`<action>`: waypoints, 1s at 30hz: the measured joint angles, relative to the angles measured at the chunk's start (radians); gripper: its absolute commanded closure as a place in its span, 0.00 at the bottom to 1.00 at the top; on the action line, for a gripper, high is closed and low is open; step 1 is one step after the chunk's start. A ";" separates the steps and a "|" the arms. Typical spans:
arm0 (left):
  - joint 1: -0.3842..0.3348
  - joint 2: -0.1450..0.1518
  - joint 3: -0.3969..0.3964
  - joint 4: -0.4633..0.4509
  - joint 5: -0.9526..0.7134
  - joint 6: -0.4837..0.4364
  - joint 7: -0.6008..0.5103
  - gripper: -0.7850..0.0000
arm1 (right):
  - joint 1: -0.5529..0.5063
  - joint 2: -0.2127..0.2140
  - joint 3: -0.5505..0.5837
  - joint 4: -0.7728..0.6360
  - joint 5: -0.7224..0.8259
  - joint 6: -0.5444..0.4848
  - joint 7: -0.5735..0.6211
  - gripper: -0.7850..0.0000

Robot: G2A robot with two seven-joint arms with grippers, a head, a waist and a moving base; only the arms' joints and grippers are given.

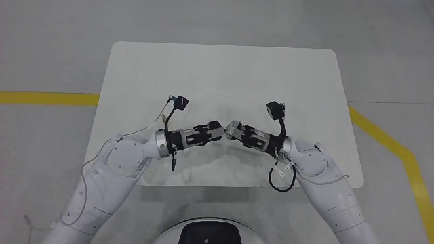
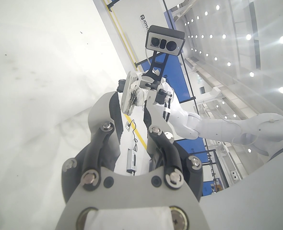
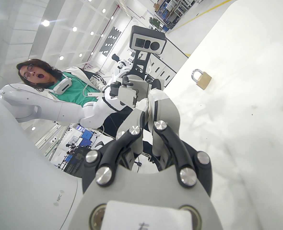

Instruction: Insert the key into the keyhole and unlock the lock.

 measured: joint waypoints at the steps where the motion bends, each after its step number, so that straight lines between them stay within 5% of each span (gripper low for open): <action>1: 0.001 0.000 0.001 -0.001 0.001 0.000 0.000 0.90 | 0.000 0.000 0.000 0.000 0.000 0.000 0.000 1.00; 3: 0.002 0.001 0.004 -0.002 0.003 0.000 0.003 1.00 | 0.000 0.001 -0.001 -0.001 0.000 0.000 -0.001 1.00; 11: 0.009 0.004 0.004 -0.005 0.021 0.002 0.017 1.00 | -0.003 0.003 -0.001 -0.003 0.002 -0.005 -0.002 0.97; 13: 0.011 0.005 -0.003 -0.007 0.021 0.002 0.022 1.00 | -0.006 0.004 0.000 -0.003 0.006 -0.012 -0.001 0.66; 30: 0.052 0.026 -0.054 -0.059 0.022 -0.004 -0.020 1.00 | -0.017 0.021 0.016 -0.011 0.011 -0.037 0.072 0.77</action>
